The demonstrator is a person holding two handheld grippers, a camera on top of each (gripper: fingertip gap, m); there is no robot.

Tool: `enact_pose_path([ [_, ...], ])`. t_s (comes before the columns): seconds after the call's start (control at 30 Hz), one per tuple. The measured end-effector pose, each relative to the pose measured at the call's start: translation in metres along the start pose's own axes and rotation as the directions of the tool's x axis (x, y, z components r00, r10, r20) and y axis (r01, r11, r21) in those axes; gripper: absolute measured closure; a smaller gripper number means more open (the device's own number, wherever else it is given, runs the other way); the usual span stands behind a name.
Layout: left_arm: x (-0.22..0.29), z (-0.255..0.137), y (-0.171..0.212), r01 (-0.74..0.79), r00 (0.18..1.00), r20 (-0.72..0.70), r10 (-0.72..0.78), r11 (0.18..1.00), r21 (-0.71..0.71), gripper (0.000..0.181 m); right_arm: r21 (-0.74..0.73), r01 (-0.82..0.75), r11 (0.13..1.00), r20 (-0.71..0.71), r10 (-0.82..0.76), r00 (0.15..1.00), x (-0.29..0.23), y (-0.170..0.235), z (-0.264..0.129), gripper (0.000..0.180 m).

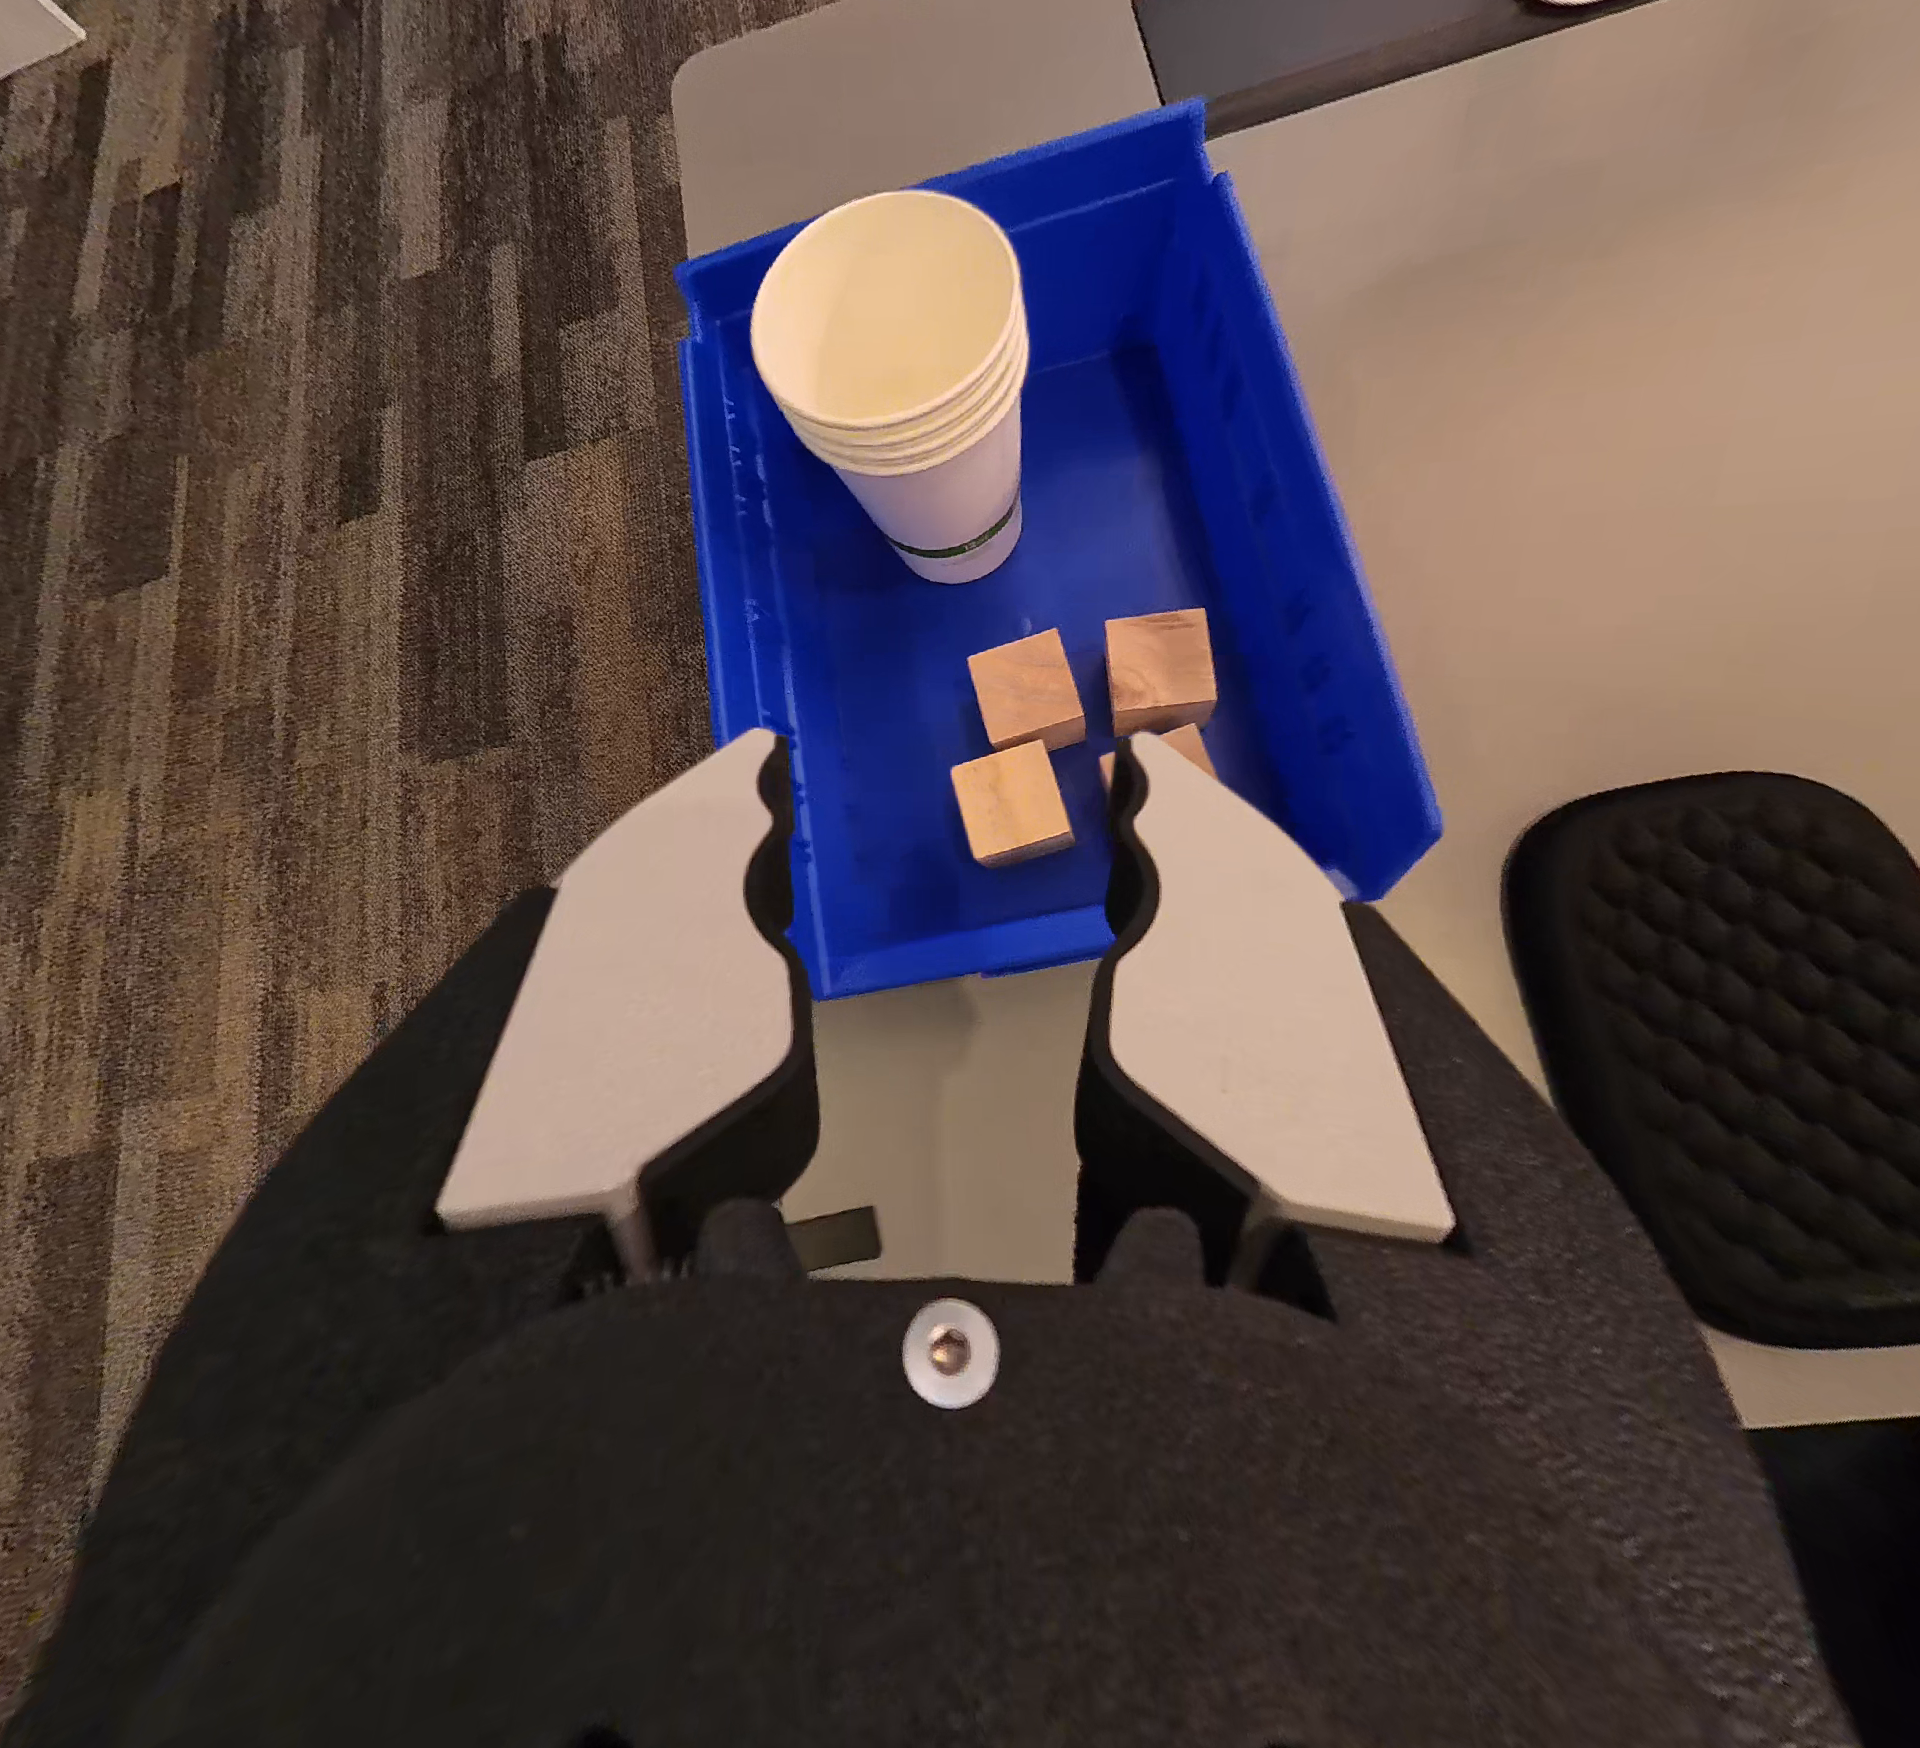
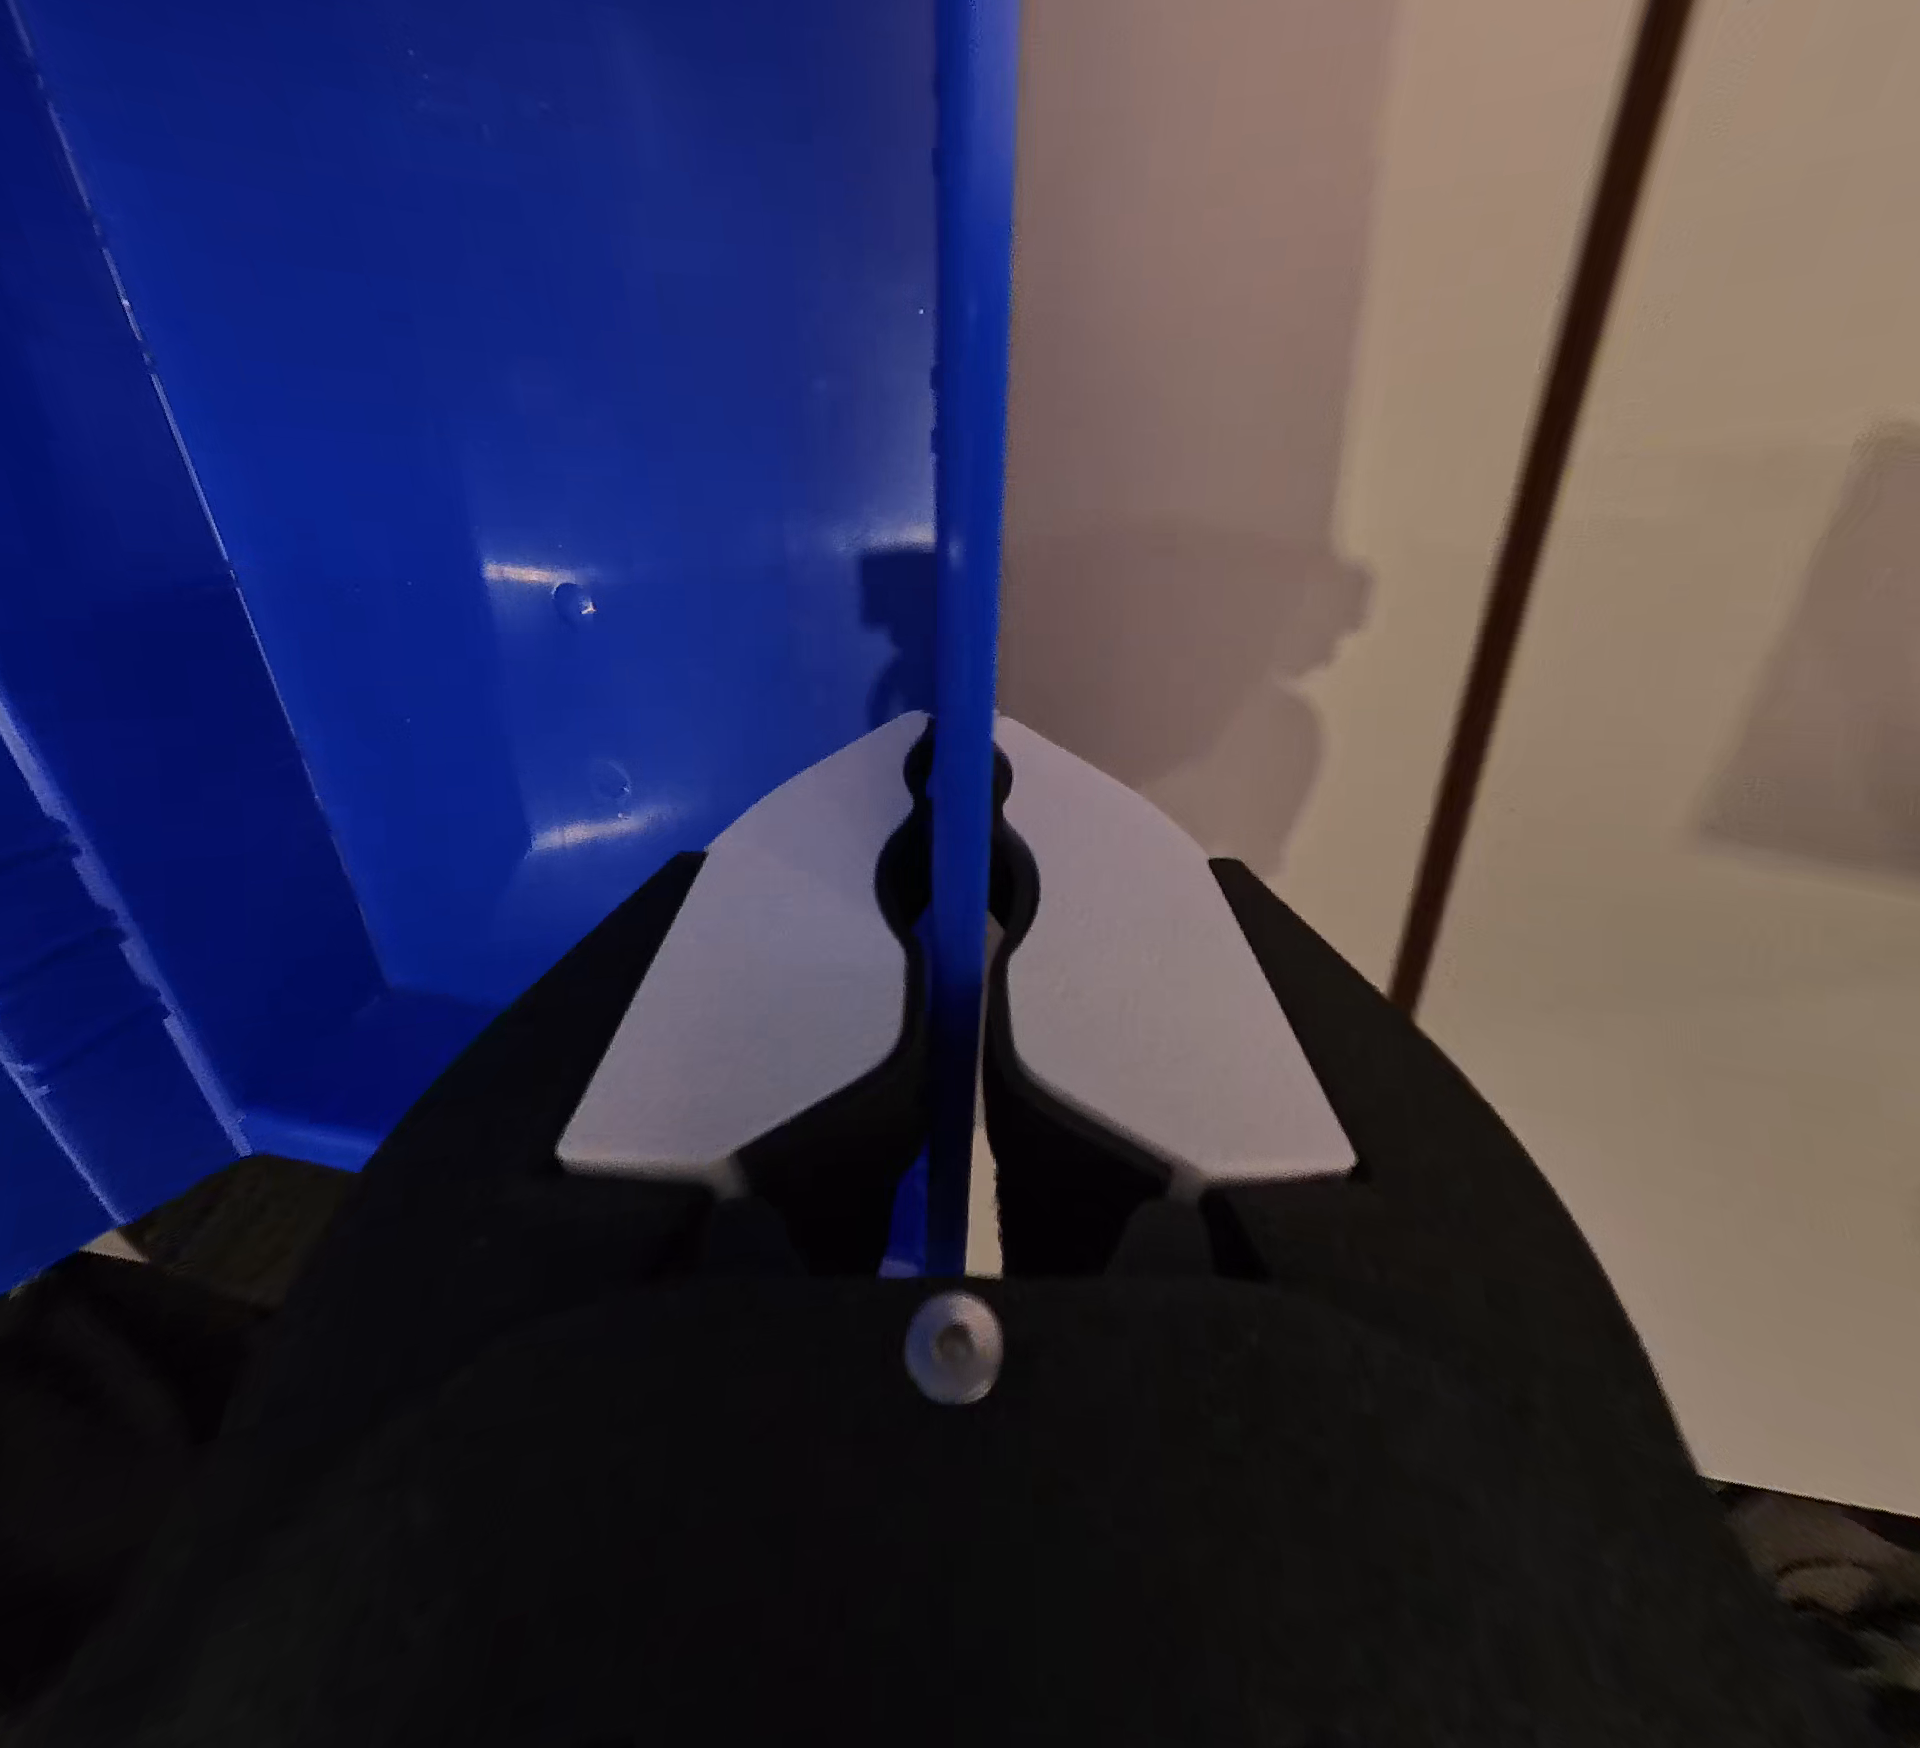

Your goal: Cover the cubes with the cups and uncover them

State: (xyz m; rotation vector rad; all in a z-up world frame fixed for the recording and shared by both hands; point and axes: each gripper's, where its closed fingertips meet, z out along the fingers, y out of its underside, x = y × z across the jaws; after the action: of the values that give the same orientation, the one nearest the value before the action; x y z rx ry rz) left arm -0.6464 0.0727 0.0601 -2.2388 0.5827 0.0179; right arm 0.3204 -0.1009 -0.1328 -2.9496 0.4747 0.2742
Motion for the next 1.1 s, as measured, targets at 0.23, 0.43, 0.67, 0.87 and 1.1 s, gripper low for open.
enact_pose_path([
  [0.23, 0.025, 0.005, -0.008, 0.016, 1.000, -0.002, -0.016, 1.000, -0.002, 0.123, 0.001, 0.051, 0.999, -0.019, -0.051, 0.999, 0.036, -0.008, -0.006, 0.174],
  [0.43, 0.037, 0.008, -0.007, -0.005, 1.000, 0.010, 0.006, 0.999, -0.037, 0.123, 0.003, 0.055, 0.999, -0.012, -0.055, 0.998, 0.046, -0.012, -0.007, 0.174],
  [0.67, 0.047, 0.007, -0.019, 0.015, 1.000, -0.024, -0.015, 1.000, 0.005, 0.123, 0.033, 0.113, 0.993, -0.040, -0.111, 0.993, 0.046, -0.015, -0.008, 0.168],
  [0.87, 0.055, 0.003, -0.024, -0.011, 0.999, -0.039, 0.013, 0.999, 0.042, 0.119, 0.170, 0.154, 0.973, -0.097, -0.139, 0.986, 0.036, -0.029, -0.041, 0.149],
  [1.1, 0.073, -0.021, -0.055, -0.019, 0.995, -0.093, 0.039, 0.978, 0.207, 0.116, 0.339, 0.347, 0.874, -0.379, -0.211, 0.901, 0.004, -0.043, -0.125, 0.141],
])
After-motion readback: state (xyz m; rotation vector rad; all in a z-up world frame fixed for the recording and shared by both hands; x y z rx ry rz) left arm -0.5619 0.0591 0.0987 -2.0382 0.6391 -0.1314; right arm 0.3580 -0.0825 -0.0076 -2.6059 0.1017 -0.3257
